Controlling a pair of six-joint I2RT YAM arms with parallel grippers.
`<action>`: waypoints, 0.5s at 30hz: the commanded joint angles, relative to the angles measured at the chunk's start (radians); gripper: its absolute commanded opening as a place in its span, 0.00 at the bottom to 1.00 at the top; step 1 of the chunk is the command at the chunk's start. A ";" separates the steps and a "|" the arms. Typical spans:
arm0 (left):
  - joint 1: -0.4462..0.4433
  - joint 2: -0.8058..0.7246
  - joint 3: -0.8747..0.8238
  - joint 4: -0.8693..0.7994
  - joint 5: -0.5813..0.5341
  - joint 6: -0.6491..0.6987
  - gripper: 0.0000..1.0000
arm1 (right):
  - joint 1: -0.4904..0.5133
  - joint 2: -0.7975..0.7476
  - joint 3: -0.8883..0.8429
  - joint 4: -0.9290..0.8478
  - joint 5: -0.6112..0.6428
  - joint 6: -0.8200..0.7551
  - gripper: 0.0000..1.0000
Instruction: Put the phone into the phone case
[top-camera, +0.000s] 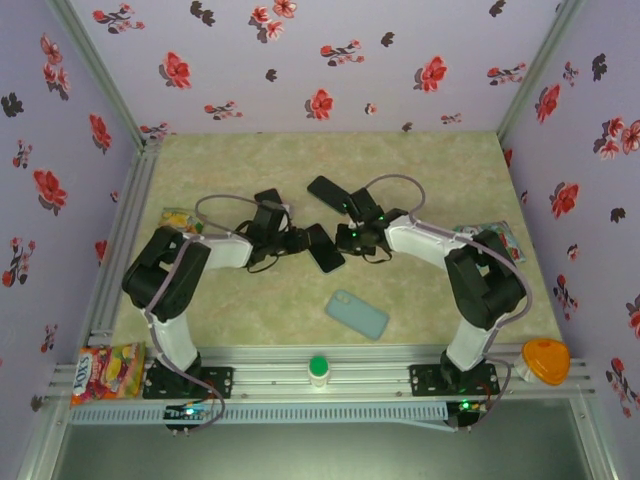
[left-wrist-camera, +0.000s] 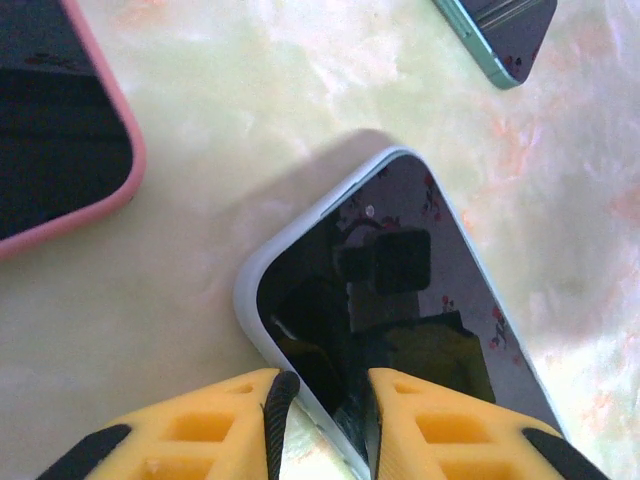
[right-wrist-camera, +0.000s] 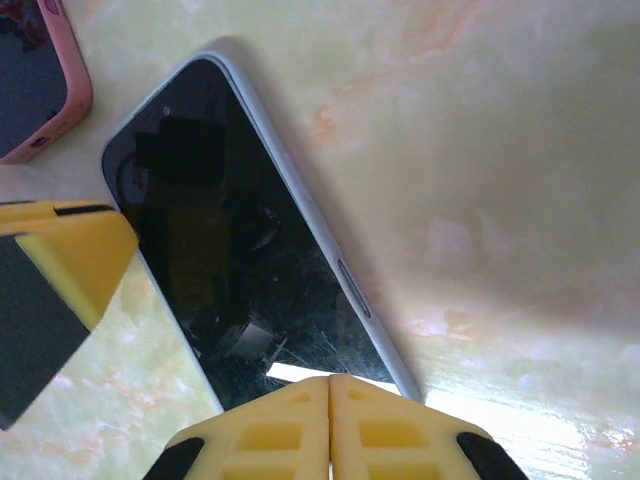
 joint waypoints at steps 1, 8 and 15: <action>-0.005 0.032 0.041 0.033 0.009 0.022 0.30 | -0.006 -0.052 -0.038 -0.013 0.003 -0.003 0.10; -0.006 0.042 0.047 0.056 -0.002 0.017 0.31 | 0.006 -0.126 -0.129 -0.032 -0.022 0.000 0.11; 0.006 -0.041 -0.024 0.072 -0.035 -0.006 0.31 | 0.072 -0.119 -0.178 -0.041 -0.033 0.016 0.13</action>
